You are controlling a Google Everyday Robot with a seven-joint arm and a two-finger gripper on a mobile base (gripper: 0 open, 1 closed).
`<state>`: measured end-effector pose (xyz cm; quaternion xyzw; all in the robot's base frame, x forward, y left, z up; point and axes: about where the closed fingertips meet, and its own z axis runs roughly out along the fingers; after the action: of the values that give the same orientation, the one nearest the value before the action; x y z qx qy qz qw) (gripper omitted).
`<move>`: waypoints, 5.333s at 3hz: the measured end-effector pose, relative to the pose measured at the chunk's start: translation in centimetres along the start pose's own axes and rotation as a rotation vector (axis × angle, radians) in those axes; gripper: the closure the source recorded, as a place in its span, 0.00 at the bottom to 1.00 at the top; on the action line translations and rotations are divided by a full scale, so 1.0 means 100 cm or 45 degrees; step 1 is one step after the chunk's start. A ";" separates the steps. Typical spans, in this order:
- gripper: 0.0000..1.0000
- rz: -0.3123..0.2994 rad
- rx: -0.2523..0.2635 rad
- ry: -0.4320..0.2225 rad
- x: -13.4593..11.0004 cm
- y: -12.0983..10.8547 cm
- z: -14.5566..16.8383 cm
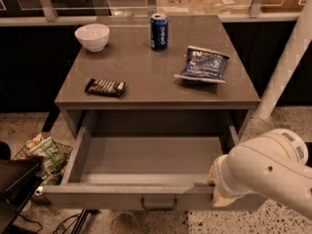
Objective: Close top drawer
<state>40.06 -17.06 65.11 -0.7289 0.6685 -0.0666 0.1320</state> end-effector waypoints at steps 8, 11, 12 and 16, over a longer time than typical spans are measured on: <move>1.00 -0.187 0.230 -0.123 0.005 -0.158 0.010; 1.00 -0.208 0.263 -0.031 0.013 -0.161 -0.036; 1.00 -0.194 0.222 0.025 0.019 -0.139 -0.066; 1.00 -0.022 0.032 -0.140 -0.018 -0.001 0.026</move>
Offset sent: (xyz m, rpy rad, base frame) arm 0.2323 0.0012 0.1615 -0.2303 -0.2814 0.1665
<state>40.66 -15.02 62.81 -0.7354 0.6531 -0.0360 0.1771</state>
